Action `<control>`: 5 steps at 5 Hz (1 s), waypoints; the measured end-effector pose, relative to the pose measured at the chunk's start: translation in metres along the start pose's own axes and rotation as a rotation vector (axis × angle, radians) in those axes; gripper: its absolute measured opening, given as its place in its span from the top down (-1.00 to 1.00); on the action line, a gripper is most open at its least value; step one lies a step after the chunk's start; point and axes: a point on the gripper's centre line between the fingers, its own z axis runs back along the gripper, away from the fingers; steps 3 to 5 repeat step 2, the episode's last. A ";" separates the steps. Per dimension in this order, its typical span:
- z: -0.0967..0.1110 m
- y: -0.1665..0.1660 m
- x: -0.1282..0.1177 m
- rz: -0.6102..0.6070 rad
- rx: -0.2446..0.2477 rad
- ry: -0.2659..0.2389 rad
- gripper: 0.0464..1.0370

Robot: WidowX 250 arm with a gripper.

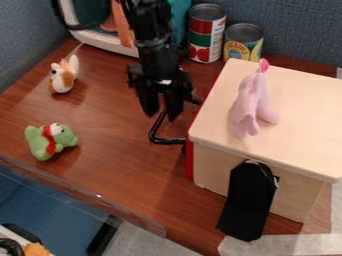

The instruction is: Close the drawer

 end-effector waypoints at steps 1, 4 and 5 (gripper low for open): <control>0.034 0.003 0.000 0.000 0.055 -0.068 -0.90; 0.061 0.015 -0.007 0.034 0.123 -0.103 -0.93; 0.061 0.015 -0.007 0.034 0.123 -0.103 -0.93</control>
